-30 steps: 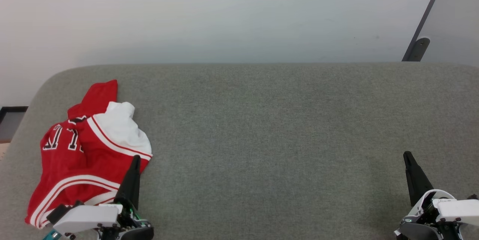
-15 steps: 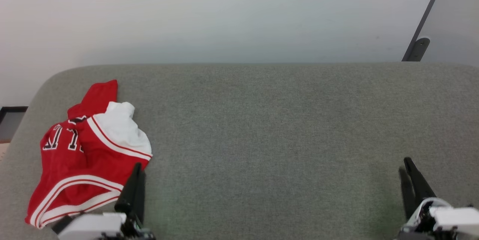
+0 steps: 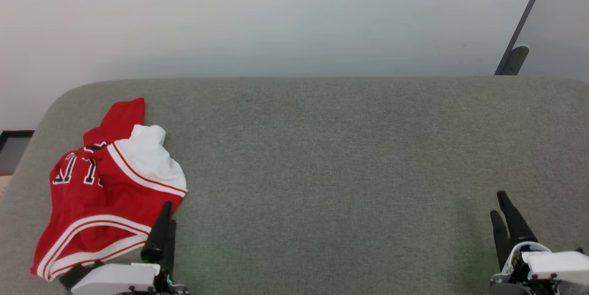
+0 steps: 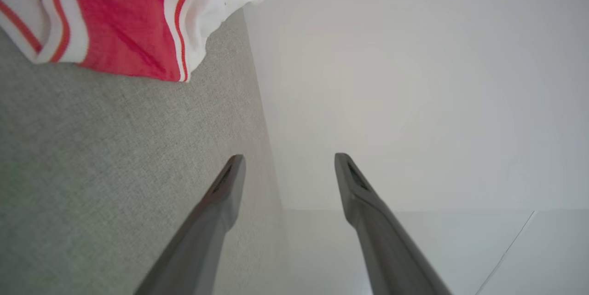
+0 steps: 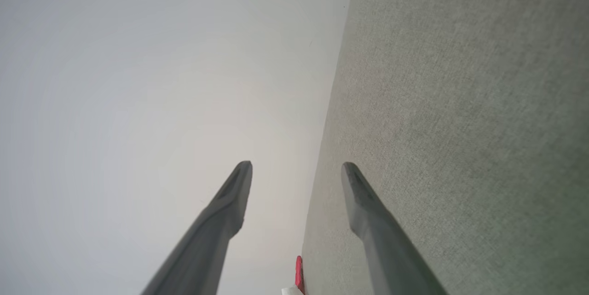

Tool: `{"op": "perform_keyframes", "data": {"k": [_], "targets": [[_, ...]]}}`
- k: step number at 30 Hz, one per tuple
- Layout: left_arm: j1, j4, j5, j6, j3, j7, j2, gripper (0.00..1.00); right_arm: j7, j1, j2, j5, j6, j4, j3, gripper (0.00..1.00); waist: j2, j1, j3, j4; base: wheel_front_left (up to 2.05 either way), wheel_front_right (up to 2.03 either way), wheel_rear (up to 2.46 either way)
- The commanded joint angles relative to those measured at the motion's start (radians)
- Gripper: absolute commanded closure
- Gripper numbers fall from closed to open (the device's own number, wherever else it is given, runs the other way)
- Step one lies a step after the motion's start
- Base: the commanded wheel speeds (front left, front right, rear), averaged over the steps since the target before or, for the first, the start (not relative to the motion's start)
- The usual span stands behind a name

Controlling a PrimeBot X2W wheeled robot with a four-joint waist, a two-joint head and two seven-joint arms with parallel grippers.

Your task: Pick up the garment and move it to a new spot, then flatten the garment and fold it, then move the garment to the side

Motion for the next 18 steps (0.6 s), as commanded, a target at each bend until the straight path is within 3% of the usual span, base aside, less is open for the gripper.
{"op": "perform_keyframes", "data": {"k": [1, 18], "targets": [[-0.033, -0.015, 0.030, -0.001, -0.006, -0.010, 0.013, 0.00, -0.012, -0.040, -0.017, -0.024, 0.000, -0.013, 0.012, 0.00, 0.0000, 0.0000, 0.000, 0.000, 0.00, 0.00, 0.00], [-0.054, -0.066, 0.445, 0.033, -0.029, -0.085, 0.043, 0.00, -0.097, -0.107, -0.084, -0.387, 0.000, -0.001, 0.090, 0.00, 0.0000, 0.0000, 0.002, 0.002, 0.00, 0.00, 0.00]]}}
